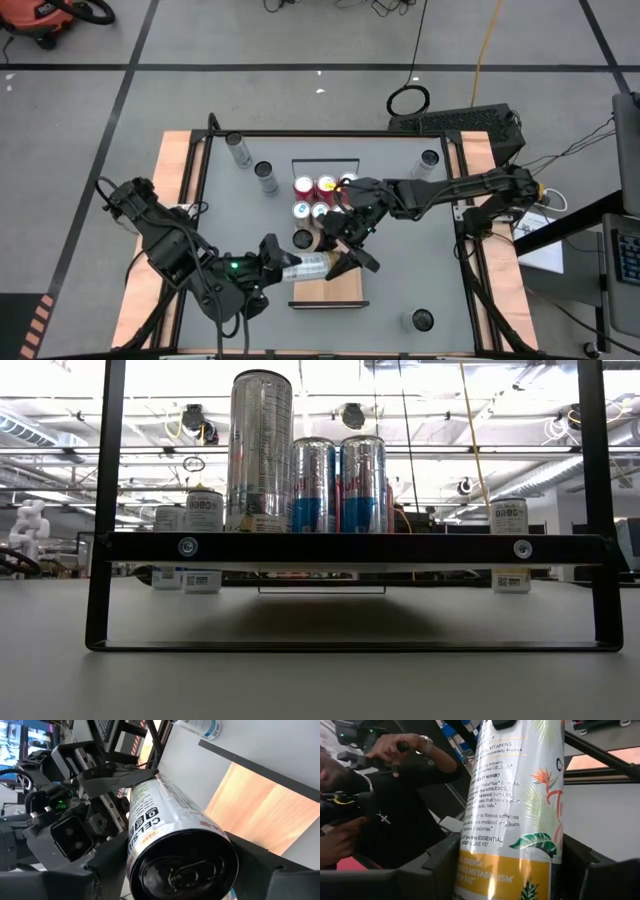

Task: Place canned beverage on shelf
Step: Put the bottom white-yellow soda can aligned with the other white-yellow soda can on the shelf

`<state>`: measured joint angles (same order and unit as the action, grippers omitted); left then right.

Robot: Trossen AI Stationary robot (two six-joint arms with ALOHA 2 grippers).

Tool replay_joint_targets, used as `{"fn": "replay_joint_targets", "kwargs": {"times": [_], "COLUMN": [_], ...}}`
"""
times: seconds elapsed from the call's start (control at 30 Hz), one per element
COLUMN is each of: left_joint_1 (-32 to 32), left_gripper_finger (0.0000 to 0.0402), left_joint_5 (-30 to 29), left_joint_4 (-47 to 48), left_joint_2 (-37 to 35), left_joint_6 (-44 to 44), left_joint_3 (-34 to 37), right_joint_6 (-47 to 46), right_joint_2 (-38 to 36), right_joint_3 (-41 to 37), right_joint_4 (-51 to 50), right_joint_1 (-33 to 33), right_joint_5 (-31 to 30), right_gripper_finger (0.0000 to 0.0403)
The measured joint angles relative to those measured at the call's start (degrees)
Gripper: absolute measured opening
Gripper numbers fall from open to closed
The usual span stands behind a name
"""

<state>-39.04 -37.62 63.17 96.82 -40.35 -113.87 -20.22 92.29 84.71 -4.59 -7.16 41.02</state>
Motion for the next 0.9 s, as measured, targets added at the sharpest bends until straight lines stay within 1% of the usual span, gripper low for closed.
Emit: {"fn": "replay_joint_targets", "kwargs": {"times": [0.1, 0.23, 0.37, 0.47, 0.57, 0.7, 0.9], "left_joint_1": [0.0, 0.0, -0.3, -0.5, -0.7, -0.7, -0.4], "left_gripper_finger": [0.0266, 0.0259, 0.0257, 0.0257, 0.0256, 0.0256, 0.0255], "left_joint_5": [0.0, 0.1, 0.3, 0.3, -0.1, 0.1, 0.3], "left_joint_4": [0.2, 0.2, -0.6, -0.7, -0.8, -0.5, 0.1], "left_joint_2": [0.0, 0.0, 0.0, 0.0, 0.0, 0.2, 0.2], "left_joint_6": [0.4, 0.8, 1.1, 2.0, 5.5, 7.7, 14.5], "left_joint_3": [0.0, 0.0, 0.0, 0.0, 0.0, 0.0, 0.0], "right_joint_6": [0.4, 1.6, 3.6, 4.9, 5.5, 5.0, 5.8], "right_joint_2": [0.1, 0.1, 0.1, 0.1, -0.2, -0.5, -1.4], "right_joint_3": [0.0, 0.0, 0.0, 0.0, 0.1, 0.2, 0.2], "right_joint_4": [0.1, 0.2, -0.2, -0.1, 0.7, 0.9, 0.2], "right_joint_1": [0.0, 0.0, -0.1, -0.2, -0.1, 0.0, 0.0], "right_joint_5": [0.9, 0.6, -2.3, -3.8, -5.4, -7.1, -7.9], "right_gripper_finger": [0.0219, 0.0219, 0.0224, 0.0245, 0.0274, 0.0309, 0.0332]}}
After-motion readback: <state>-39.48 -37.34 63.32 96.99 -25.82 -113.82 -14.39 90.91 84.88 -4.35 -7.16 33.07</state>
